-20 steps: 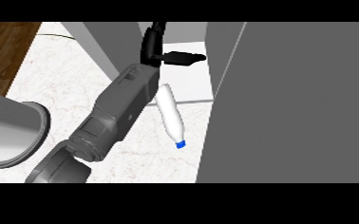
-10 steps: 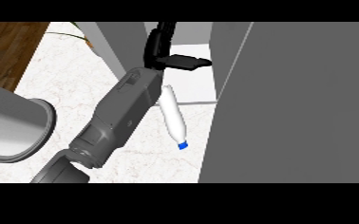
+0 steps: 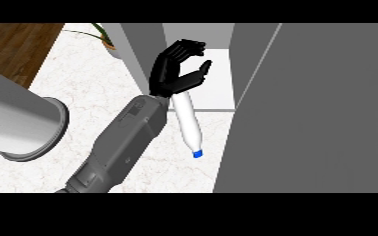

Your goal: Pick up the bottled water, place it into the cabinet and close the cabinet

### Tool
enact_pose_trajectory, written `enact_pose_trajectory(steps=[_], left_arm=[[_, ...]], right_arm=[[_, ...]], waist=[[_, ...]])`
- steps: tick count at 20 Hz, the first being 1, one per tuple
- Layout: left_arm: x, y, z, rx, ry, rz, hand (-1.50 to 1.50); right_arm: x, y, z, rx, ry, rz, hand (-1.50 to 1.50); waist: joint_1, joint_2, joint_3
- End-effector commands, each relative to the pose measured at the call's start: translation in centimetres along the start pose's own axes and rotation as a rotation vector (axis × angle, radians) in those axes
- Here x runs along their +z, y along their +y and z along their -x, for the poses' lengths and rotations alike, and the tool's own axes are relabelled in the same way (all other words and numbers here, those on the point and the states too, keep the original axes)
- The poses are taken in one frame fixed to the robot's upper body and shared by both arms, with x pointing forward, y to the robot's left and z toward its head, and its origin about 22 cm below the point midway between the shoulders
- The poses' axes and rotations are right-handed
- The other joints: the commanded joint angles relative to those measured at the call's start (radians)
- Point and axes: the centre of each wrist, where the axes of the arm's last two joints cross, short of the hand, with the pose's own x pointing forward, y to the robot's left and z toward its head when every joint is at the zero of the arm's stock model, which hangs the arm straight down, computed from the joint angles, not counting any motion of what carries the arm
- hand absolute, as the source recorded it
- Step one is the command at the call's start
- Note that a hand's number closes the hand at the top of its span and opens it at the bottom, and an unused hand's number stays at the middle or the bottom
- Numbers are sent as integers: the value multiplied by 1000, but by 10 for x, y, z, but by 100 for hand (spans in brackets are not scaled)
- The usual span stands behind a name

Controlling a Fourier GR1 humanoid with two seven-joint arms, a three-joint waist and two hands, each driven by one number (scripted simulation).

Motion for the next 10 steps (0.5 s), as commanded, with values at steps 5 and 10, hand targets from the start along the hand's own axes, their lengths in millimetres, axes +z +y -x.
enact_pose_trajectory(steps=[5,10], left_arm=[[65,27,2,0,50,21,150],[103,56,-24,-14,16,-12,150]], right_arm=[[4,1,-27,141,30,-200,150],[3,17,-23,82,125,-297,150]], waist=[[21,-2,-1],[16,3,-1]])
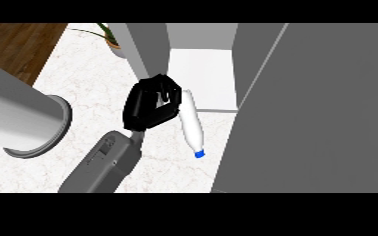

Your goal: Pick up the bottled water, place it into the cabinet and close the cabinet

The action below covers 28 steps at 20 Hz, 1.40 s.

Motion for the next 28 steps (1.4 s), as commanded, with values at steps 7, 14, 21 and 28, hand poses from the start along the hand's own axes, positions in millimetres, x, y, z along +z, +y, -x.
enact_pose_trajectory(steps=[7,14,21,28], left_arm=[[86,34,-37,-33,-38,-43,150],[110,70,-61,-30,-49,-88,150],[121,101,-81,-18,-62,-127,150],[153,113,-84,-27,-59,-123,150]], right_arm=[[-13,33,-31,-93,-21,-128,150],[-41,67,-30,-133,-11,-237,150],[-71,105,-39,6,-106,-292,150],[-107,106,-30,25,-97,-132,150]], waist=[[-12,8,-1],[-14,10,-1],[-7,8,-2],[17,12,-3]])
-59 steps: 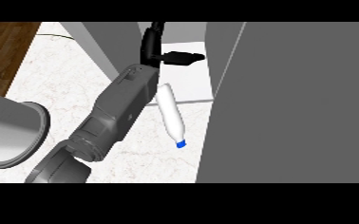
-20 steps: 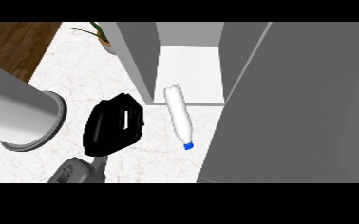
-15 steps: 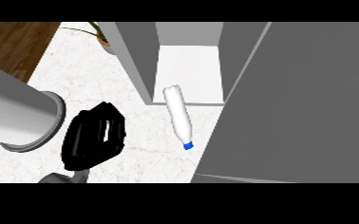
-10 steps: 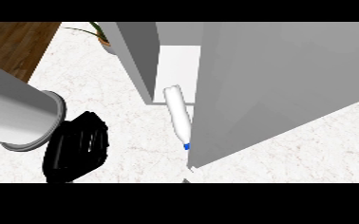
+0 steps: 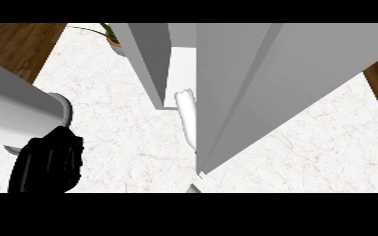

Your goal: Pick up the bottled water, place it into the cabinet and close the cabinet

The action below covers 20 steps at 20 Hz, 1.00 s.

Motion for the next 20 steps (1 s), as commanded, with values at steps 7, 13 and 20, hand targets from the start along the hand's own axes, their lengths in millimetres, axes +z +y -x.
enact_pose_trajectory(steps=[7,13,20], left_arm=[[1,23,-19,9,-21,27,150],[18,35,-30,-22,-23,18,150],[35,57,-29,-11,-7,16,150]], right_arm=[[-97,-11,2,-125,18,189,150],[-149,-48,50,-228,101,156,150],[-199,-112,78,-258,154,153,150]], waist=[[18,13,1],[8,14,4],[2,13,3]])
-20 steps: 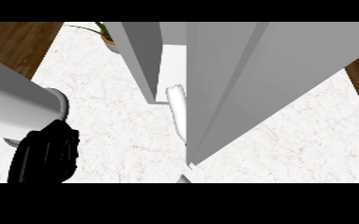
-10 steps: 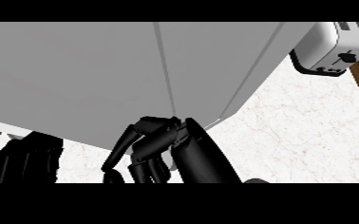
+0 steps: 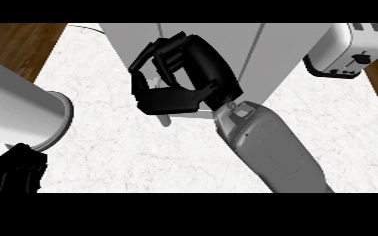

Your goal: Pick up the bottled water, place it into the cabinet and close the cabinet

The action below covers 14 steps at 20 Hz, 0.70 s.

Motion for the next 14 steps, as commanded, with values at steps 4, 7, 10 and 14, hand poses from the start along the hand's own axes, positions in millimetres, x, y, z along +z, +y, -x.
enact_pose_trajectory(steps=[4,7,10,14], left_arm=[[0,6,-14,2,-8,3,150],[12,1,-14,7,19,34,150],[-2,-3,-11,-9,0,34,150],[-11,8,-14,8,-17,33,150]], right_arm=[[-33,-62,37,1,56,46,150],[-33,-81,41,18,71,66,150],[-31,-93,42,17,40,58,150],[-32,-103,42,19,34,40,150]], waist=[[-7,6,2],[16,10,2],[0,16,2],[-6,21,1]])
